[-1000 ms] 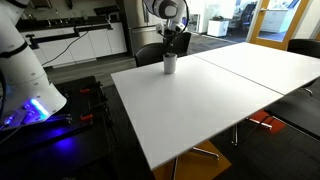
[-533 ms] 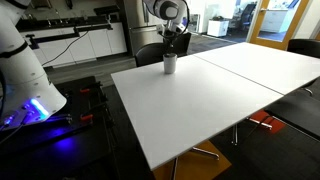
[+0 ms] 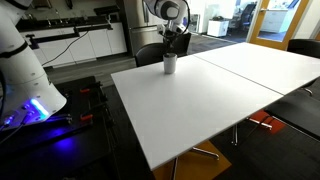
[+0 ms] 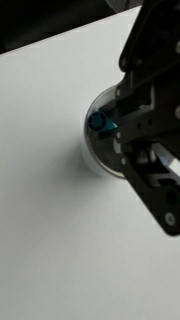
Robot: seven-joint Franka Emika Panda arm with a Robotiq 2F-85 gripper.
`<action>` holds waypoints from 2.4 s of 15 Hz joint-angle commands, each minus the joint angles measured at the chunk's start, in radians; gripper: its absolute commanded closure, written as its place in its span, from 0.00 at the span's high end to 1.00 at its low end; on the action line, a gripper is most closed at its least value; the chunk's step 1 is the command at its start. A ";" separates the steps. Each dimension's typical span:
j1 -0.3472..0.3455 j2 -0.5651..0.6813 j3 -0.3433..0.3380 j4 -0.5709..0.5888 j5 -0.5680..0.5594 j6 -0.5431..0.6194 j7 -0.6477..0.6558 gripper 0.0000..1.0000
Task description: Take the marker out of the mug
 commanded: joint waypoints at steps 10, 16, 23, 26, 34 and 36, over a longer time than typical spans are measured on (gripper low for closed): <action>-0.009 -0.105 -0.007 -0.034 0.023 -0.116 0.059 0.05; -0.008 -0.200 -0.006 -0.082 0.024 -0.160 0.060 0.05; -0.002 -0.364 -0.012 -0.211 0.014 -0.150 0.070 0.05; -0.001 -0.441 -0.023 -0.280 0.006 -0.126 0.095 0.05; -0.030 -0.507 -0.083 -0.377 -0.033 -0.095 0.274 0.05; -0.046 -0.484 -0.100 -0.377 -0.034 -0.081 0.300 0.05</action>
